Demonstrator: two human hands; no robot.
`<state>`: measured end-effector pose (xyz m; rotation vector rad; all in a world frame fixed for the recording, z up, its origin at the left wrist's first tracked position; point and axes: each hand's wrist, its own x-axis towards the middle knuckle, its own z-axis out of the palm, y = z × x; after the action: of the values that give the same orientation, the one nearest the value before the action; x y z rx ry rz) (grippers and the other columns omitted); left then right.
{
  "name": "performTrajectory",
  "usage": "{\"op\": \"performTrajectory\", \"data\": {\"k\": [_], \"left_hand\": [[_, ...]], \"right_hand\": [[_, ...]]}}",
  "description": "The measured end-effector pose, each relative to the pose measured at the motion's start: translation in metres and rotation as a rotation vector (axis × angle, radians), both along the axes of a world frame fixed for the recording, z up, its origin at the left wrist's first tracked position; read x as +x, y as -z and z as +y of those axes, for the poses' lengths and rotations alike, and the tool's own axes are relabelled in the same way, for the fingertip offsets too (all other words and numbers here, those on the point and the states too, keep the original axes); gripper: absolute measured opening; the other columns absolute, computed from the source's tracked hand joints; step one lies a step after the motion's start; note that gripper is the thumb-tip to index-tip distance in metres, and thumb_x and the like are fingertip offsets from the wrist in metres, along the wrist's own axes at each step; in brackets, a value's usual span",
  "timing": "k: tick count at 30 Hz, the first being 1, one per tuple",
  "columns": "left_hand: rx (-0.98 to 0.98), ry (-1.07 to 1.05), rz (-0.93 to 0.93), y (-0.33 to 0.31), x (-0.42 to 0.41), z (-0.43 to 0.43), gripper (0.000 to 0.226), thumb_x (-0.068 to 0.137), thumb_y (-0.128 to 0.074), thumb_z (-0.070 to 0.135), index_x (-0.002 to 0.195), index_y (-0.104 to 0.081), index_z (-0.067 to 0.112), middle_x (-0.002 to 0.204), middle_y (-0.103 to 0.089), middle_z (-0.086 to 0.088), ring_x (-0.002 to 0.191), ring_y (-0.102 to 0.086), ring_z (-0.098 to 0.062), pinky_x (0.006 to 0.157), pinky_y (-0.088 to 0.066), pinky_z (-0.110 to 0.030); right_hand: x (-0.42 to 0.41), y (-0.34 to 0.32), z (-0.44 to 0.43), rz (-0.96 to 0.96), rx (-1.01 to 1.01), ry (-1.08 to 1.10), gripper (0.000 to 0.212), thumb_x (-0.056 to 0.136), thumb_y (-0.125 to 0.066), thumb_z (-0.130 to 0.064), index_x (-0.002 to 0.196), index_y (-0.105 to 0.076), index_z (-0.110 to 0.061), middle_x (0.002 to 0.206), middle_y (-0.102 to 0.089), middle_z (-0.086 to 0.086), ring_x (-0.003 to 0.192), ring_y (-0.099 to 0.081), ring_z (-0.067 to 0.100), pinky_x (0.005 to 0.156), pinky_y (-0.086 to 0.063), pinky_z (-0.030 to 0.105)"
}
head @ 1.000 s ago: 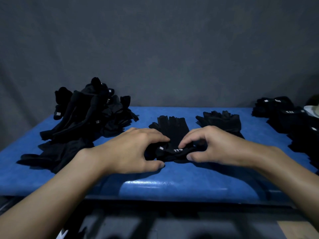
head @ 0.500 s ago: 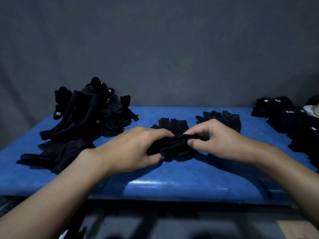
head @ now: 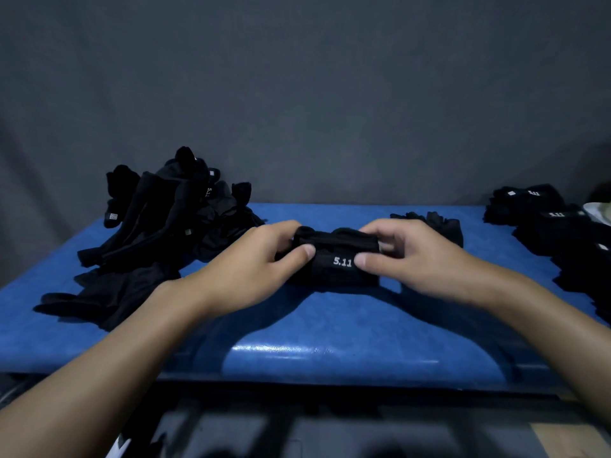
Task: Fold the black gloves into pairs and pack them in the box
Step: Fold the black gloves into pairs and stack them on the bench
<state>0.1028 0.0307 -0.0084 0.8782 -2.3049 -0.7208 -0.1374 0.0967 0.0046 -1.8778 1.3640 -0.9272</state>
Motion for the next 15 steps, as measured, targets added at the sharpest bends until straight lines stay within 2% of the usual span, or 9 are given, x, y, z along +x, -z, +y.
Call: {"op": "performTrajectory", "data": {"k": [2,3,4,6,9,12,14,15], "left_hand": [[-0.003,-0.026,0.017,0.001,-0.001,-0.001,0.016,0.096,-0.049,0.043,0.083,-0.057,0.039,0.068,-0.06,0.01,0.065,-0.056,-0.013,0.064,-0.045,-0.039],[0.015,-0.034,0.026,0.001,-0.002,-0.001,0.014,0.095,-0.05,0.043,0.085,-0.058,0.041,0.07,-0.062,0.013,0.066,-0.058,-0.01,0.065,-0.046,-0.036],[0.041,-0.034,0.035,0.002,-0.003,-0.001,0.012,0.093,-0.051,0.047,0.092,-0.061,0.04,0.078,-0.068,0.013,0.073,-0.063,-0.01,0.07,-0.05,-0.037],[0.078,-0.038,0.044,0.003,-0.005,-0.001,0.03,0.085,-0.056,0.053,0.107,-0.063,0.033,0.097,-0.072,0.009,0.085,-0.07,-0.019,0.08,-0.056,-0.045],[0.06,-0.078,0.058,0.006,-0.007,-0.004,0.044,0.078,-0.062,0.056,0.116,-0.059,0.033,0.106,-0.069,0.013,0.084,-0.069,-0.023,0.082,-0.056,-0.045],[0.038,-0.156,0.046,0.009,-0.01,-0.007,0.056,0.081,-0.065,0.053,0.131,-0.051,0.032,0.109,-0.065,0.013,0.08,-0.068,-0.016,0.085,-0.056,-0.041],[0.018,-0.201,0.026,0.01,-0.012,-0.009,0.054,0.086,-0.067,0.046,0.136,-0.049,0.032,0.108,-0.063,0.015,0.081,-0.067,-0.013,0.087,-0.054,-0.038],[0.006,-0.219,0.017,0.01,-0.013,-0.009,0.054,0.088,-0.066,0.044,0.137,-0.049,0.032,0.107,-0.062,0.016,0.082,-0.067,-0.011,0.088,-0.054,-0.036]], "right_hand": [[0.002,0.004,-0.004,-0.038,-0.007,0.055,0.023,0.081,-0.067,-0.045,0.098,-0.065,-0.029,0.096,-0.068,0.027,0.091,-0.063,0.05,0.084,-0.051,0.064],[0.004,0.007,-0.006,-0.036,-0.011,0.07,0.023,0.081,-0.065,-0.047,0.096,-0.064,-0.03,0.095,-0.066,0.03,0.087,-0.064,0.05,0.084,-0.05,0.064],[0.006,0.009,-0.008,-0.023,-0.017,0.085,0.02,0.083,-0.063,-0.046,0.095,-0.063,-0.03,0.092,-0.066,0.03,0.08,-0.065,0.046,0.083,-0.051,0.062],[0.008,0.011,-0.011,0.0,-0.026,0.127,0.011,0.09,-0.063,-0.039,0.094,-0.063,-0.029,0.083,-0.067,0.026,0.067,-0.061,0.031,0.076,-0.053,0.054],[0.008,0.012,-0.017,0.033,-0.047,0.178,0.009,0.094,-0.062,-0.033,0.094,-0.062,-0.024,0.066,-0.061,0.015,0.057,-0.052,0.019,0.061,-0.045,0.038],[0.01,0.015,-0.023,0.057,-0.086,0.239,0.011,0.093,-0.063,-0.033,0.098,-0.061,-0.023,0.056,-0.052,0.001,0.053,-0.047,0.014,0.06,-0.043,0.034],[0.012,0.016,-0.026,0.103,-0.127,0.289,0.021,0.092,-0.065,-0.033,0.109,-0.06,-0.022,0.063,-0.055,0.0,0.054,-0.049,0.01,0.062,-0.045,0.031],[0.013,0.016,-0.026,0.13,-0.136,0.308,0.029,0.091,-0.065,-0.034,0.117,-0.058,-0.023,0.073,-0.059,-0.001,0.056,-0.051,0.008,0.063,-0.047,0.028]]}}
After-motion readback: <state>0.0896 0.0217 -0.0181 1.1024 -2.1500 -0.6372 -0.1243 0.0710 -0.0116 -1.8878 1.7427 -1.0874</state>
